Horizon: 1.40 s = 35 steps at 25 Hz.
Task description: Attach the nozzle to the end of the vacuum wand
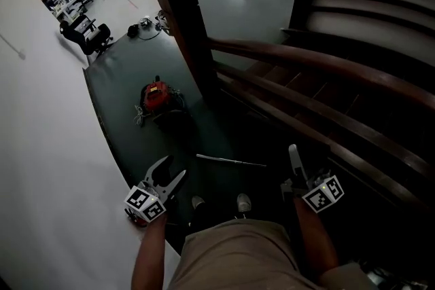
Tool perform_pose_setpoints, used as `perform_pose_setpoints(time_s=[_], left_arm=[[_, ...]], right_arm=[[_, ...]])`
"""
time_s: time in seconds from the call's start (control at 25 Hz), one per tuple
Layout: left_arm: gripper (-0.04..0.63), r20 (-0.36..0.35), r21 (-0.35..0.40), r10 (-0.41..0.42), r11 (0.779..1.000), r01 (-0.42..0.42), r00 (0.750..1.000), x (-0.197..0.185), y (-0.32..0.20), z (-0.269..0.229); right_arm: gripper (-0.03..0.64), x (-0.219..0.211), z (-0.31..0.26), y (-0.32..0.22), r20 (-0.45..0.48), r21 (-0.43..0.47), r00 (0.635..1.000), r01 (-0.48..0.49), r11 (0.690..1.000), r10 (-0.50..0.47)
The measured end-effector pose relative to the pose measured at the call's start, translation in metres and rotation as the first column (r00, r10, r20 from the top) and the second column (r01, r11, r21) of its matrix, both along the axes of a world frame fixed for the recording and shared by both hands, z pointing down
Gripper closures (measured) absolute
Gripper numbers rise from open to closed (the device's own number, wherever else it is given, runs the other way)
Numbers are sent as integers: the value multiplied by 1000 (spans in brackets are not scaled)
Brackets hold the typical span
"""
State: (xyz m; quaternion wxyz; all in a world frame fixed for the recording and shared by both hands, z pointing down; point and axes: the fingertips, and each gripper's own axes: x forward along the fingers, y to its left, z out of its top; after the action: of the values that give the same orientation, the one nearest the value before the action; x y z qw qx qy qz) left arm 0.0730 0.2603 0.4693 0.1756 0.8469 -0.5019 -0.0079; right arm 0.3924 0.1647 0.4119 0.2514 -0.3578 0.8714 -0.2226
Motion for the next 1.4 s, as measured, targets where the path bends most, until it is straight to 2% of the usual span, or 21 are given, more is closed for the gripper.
perform_pose_setpoints(time_s=[0.16,0.32,0.44,0.6,0.8,0.96,1.12,1.28,1.4], left_arm=[[313,42,-40,75,997,-73,996,-2,-19,23],[313,114,-94,189,979,-178,975,-3,-42,56],[313,174,-162,286,952,-259,942,-6,-63,86],[313,179,-229,392,909,-349,903,-22,-90,123],[313,181,-297,428,882,-366,885,-61,-128,183],[313,245,-364,433,870,-332,867,-86,-155,259],[313,328,-420,463,852,-312,823,-86,-170,352],[313,377,-492,536,807,-327,756,-66,-174,464],[313,403,-528,589,775,-347,701,-51,-184,552]], right_arm=[[449,-6,15,-13,-16,-26,999,-36,999,35],[449,-21,28,-27,-29,-67,997,-79,995,77],[449,-43,37,-38,-53,-92,993,-114,989,109],[449,-88,54,-56,-111,-94,986,-135,986,125],[448,-151,110,-94,-256,-67,962,-117,991,96],[449,-181,183,-136,-347,-89,935,-110,990,73],[448,-186,273,-170,-402,-142,914,-123,982,56],[449,-178,367,-190,-437,-209,898,-156,965,51],[448,-181,437,-204,-459,-224,888,-159,961,40]])
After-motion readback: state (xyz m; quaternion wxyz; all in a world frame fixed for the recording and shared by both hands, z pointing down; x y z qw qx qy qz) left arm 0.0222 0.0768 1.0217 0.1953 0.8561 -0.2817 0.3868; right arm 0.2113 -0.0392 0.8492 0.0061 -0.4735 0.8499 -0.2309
